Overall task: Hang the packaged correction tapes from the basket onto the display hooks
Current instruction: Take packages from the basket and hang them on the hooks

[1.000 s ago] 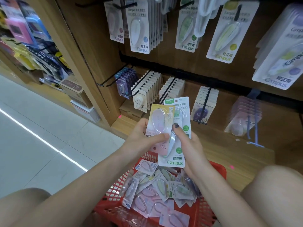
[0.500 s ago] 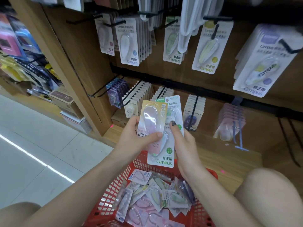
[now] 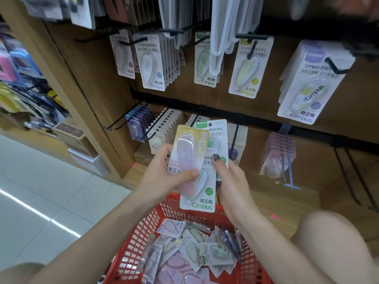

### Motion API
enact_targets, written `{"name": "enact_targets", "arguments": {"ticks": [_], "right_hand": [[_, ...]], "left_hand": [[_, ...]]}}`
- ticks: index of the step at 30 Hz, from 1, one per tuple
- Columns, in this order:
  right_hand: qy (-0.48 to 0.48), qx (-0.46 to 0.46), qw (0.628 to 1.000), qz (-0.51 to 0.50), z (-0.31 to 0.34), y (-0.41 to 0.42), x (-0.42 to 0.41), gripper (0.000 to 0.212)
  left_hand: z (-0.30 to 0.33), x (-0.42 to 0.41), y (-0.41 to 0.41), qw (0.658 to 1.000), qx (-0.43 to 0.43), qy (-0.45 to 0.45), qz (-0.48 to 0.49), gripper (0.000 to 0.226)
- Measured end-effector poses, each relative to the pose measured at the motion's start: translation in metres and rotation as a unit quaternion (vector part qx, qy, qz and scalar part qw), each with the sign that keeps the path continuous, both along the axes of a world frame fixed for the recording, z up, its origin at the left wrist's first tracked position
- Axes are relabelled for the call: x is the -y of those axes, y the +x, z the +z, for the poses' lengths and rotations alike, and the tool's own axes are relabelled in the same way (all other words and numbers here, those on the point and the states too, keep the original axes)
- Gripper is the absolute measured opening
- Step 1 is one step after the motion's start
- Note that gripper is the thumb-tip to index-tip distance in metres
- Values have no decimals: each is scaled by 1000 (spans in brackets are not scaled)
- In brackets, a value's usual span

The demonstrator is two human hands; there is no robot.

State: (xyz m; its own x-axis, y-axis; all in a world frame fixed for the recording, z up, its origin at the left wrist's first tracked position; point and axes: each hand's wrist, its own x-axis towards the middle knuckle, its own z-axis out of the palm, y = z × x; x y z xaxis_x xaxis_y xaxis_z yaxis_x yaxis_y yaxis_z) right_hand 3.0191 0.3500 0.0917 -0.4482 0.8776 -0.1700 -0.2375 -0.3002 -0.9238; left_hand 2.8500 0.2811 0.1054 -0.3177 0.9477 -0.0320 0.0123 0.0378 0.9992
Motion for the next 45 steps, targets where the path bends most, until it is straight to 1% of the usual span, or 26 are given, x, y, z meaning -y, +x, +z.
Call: {"name": "enact_targets", "arguments": {"ticks": [4,9,11,14,17,19,23,25,30,33,35,38,41,45], "right_hand": [[-6,2,1000,-29,3,-4,2,23],[-27,-2,1000,-7,6,-10,-1,27],[-22,9,1000,-2,8,-11,-6,27],[16,16,1000,2,15,-14,-15,29],[56,29,998,4,26,-21,-28,24],[77,35,996,8,36,-29,-35,24],[129,50,989,56,52,-44,-42,38],[147,57,985,70,58,-49,-47,36],[223,63,972,46,78,-61,-60,25],[287,72,955,29,89,-67,-63,29],[312,71,947,25,92,-70,-62,31],[329,56,943,11,97,-74,-61,30],[316,35,948,-4,103,-80,-63,30],[314,44,948,-16,109,-85,-64,29]], "left_hand": [[-2,1,7,1000,16,10,-5,63],[2,3,1,999,9,14,28,68],[7,3,-7,999,0,18,36,68],[16,3,-23,997,-23,36,60,53],[26,0,-38,994,-32,58,85,41],[31,-2,-45,993,-23,73,91,41],[36,-5,-55,991,-28,90,91,43],[37,-7,-59,991,-31,94,91,46],[42,-12,-71,987,-40,114,104,42],[43,-13,-78,985,-30,126,113,40],[42,-13,-80,984,-27,128,119,40],[40,-13,-79,984,-30,123,124,43],[41,-11,-77,985,-27,124,117,42],[41,-8,-75,986,-26,121,113,41]]}}
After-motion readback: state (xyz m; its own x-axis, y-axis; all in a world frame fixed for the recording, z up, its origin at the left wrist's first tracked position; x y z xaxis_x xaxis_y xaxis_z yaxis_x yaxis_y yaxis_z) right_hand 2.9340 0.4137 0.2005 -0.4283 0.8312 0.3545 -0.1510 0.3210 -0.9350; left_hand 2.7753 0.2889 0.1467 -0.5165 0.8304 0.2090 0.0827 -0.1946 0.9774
